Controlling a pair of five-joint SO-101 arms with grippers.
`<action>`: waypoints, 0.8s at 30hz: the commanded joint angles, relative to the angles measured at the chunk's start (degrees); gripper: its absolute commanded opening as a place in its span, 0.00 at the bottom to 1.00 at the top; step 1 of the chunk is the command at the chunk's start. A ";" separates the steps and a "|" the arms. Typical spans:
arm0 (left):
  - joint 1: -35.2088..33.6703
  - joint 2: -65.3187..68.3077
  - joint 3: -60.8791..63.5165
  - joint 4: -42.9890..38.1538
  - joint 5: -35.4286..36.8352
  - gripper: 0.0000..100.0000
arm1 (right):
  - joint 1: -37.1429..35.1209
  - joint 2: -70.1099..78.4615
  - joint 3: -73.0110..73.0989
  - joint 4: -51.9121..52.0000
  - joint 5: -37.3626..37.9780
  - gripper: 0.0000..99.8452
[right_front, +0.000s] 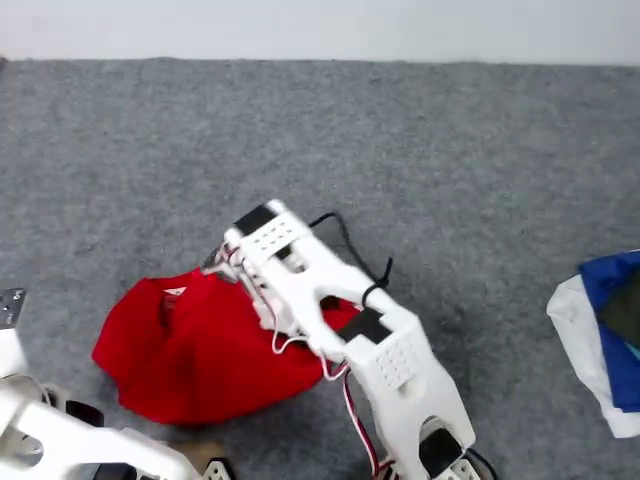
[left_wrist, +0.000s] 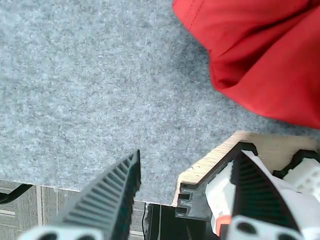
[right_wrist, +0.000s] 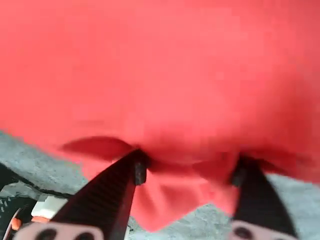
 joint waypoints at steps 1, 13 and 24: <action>-0.44 -1.05 -0.04 -0.18 -0.44 0.28 | 4.18 0.48 -0.18 2.24 -0.62 0.02; -0.44 -0.97 -0.04 -0.35 -0.44 0.28 | 37.41 0.40 -0.26 1.80 4.66 0.01; -0.26 -0.79 -0.04 -0.44 -0.44 0.28 | 73.89 0.31 -11.34 2.33 13.36 0.01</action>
